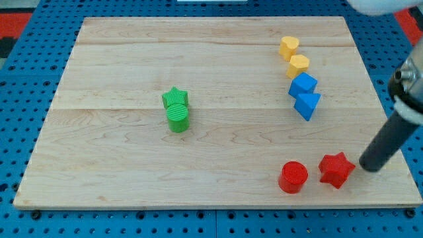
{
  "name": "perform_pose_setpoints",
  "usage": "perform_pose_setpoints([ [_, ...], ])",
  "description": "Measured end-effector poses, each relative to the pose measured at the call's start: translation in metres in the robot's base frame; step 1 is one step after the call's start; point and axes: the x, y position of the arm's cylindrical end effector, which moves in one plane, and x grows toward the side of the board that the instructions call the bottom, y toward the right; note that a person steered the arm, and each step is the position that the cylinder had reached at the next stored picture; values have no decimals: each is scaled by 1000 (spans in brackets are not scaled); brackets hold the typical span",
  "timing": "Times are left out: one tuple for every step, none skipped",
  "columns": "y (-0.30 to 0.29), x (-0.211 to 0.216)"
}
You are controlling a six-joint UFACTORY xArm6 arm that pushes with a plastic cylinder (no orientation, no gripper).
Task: Slide the red star vertically below the blue triangle
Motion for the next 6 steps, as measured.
perform_pose_setpoints([
  [0,35],
  [-20,40],
  [-58,6],
  [-64,-16],
  [-64,-27],
  [-64,-27],
])
